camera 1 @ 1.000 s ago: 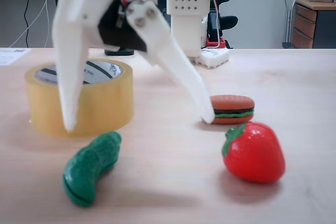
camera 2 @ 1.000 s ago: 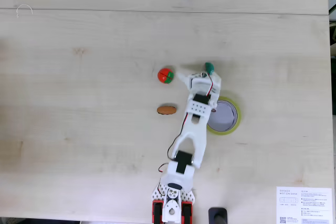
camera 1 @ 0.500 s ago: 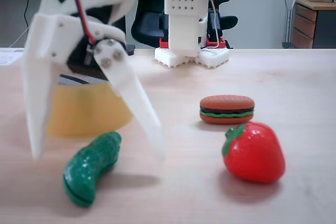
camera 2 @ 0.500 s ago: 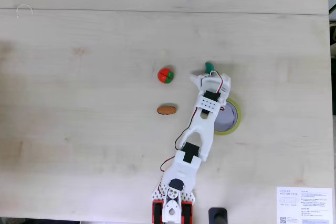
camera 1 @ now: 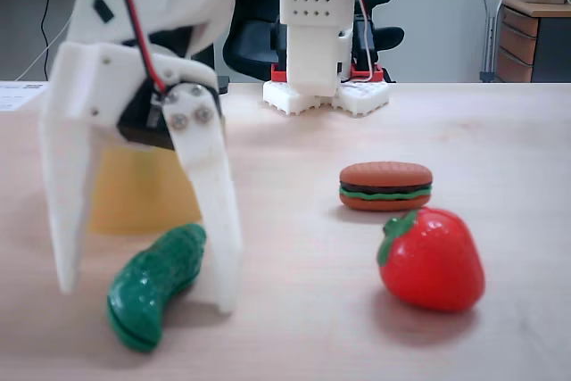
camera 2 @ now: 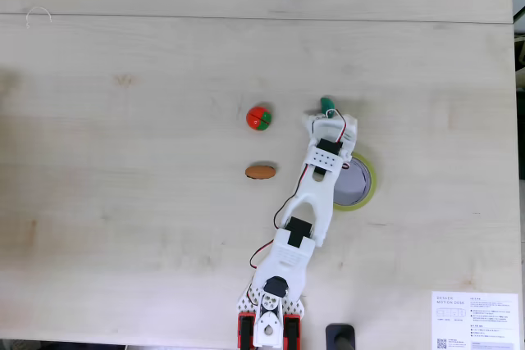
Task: Grasp a cucumber and put it in the hole.
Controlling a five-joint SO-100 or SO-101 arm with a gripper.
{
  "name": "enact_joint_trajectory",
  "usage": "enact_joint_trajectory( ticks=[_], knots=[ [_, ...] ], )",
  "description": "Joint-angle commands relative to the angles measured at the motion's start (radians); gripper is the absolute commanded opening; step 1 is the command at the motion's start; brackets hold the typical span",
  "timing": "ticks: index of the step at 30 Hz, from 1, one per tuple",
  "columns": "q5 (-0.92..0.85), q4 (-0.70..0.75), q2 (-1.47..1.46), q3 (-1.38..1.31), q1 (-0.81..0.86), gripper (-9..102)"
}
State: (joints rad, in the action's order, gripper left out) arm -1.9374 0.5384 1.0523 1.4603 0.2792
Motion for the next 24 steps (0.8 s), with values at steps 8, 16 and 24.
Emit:
enact_joint_trajectory(
  ticks=[8,16,24],
  knots=[
    [-0.005,-0.032,-0.015,-0.052,-0.002,20],
    [-0.003,-0.031,-0.012,0.006,-0.009,13],
    [-0.003,-0.031,0.002,0.044,-0.012,7]
  ],
)
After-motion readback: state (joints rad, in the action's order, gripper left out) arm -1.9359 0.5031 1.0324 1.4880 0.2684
